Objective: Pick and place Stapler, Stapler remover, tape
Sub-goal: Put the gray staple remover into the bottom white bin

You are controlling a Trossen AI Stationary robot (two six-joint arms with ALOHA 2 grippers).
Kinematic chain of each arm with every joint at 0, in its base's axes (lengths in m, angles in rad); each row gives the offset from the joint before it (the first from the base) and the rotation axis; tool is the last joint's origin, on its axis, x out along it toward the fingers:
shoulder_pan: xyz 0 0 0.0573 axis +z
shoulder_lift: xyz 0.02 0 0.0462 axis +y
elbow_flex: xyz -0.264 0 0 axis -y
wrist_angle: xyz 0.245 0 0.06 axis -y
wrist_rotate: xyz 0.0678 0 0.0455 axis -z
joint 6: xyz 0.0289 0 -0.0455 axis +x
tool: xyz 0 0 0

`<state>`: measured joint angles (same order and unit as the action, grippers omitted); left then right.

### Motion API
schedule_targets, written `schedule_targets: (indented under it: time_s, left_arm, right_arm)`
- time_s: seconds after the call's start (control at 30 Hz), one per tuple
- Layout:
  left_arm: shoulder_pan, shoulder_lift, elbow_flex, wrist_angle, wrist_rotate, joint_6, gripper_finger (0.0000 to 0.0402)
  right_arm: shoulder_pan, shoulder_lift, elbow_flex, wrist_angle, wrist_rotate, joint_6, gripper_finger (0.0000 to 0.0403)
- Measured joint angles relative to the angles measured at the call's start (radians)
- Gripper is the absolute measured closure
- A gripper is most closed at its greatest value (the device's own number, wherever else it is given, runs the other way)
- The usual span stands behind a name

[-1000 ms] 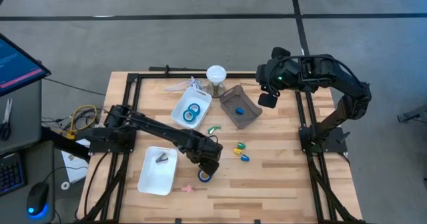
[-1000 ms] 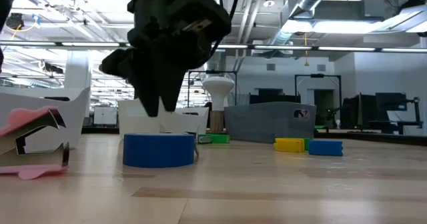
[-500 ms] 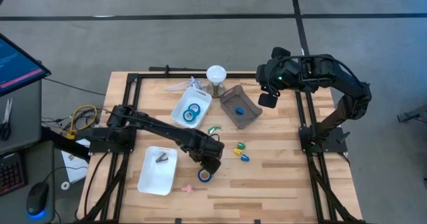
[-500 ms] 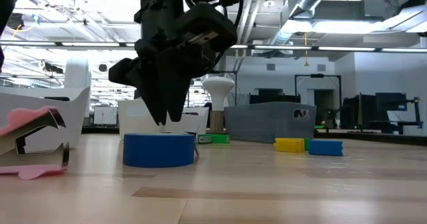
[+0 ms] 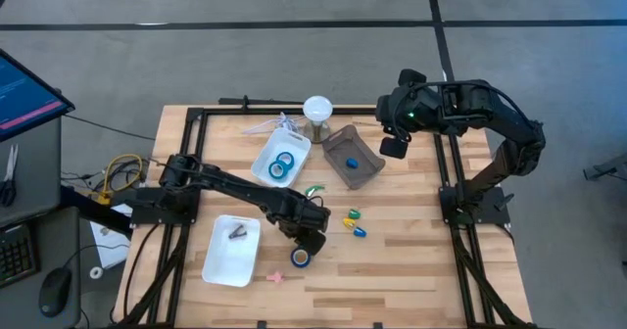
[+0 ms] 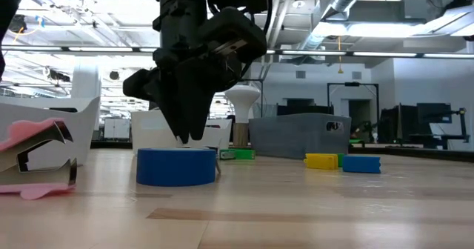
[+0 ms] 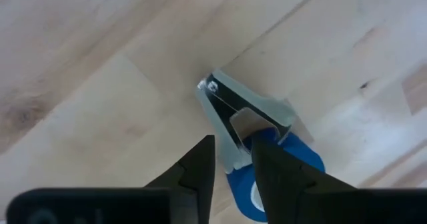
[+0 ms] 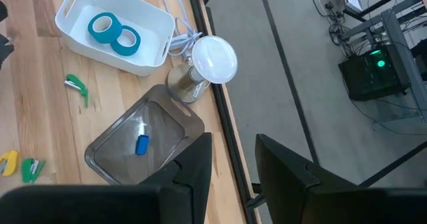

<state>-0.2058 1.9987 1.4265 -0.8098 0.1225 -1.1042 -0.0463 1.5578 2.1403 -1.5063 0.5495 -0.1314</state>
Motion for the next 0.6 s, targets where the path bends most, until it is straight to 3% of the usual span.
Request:
schedule_targets:
  time_s: [0.17, 0.37, 0.6]
  left_arm:
    - [0.0, 0.0, -0.005, 0.008, 0.012, 0.001, 0.032]
    - [-0.001, 0.0, -0.081, 0.054, 0.119, -0.012, 0.0338]
    - [-0.006, 0.0, -0.111, 0.086, 0.132, -0.009, 0.0388]
  right_arm:
    - [0.0, 0.0, 0.0, 0.0, 0.0, 0.0, 0.0295]
    - [0.0, 0.0, 0.0, 0.0, 0.001, 0.0, 0.0295]
    - [0.0, 0.0, 0.0, 0.001, 0.001, -0.001, 0.0295]
